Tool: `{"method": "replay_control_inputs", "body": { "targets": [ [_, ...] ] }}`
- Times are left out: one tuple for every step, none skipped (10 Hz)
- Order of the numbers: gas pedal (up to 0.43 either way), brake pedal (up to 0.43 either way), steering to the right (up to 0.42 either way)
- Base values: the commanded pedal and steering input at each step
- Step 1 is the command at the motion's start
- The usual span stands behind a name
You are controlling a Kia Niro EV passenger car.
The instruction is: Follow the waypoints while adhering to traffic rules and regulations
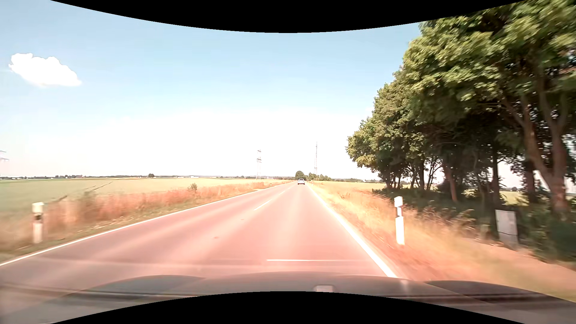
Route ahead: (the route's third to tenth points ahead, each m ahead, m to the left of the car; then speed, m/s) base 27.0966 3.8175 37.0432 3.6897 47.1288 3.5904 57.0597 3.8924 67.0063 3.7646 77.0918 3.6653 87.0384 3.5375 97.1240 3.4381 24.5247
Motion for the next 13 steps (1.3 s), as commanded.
{"method": "replay_control_inputs", "body": {
  "targets": [
    [0.24,0.0,0.001],
    [0.24,0.0,0.003],
    [0.24,0.0,0.003],
    [0.24,0.0,0.003],
    [0.228,0.0,0.003],
    [0.228,0.0,0.002],
    [0.228,0.0,0.002],
    [0.228,0.0,0.002],
    [0.228,0.0,0.002],
    [0.228,0.0,0.001],
    [0.24,0.0,0.001],
    [0.248,0.0,0.002],
    [0.248,0.0,0.002]
  ]
}}
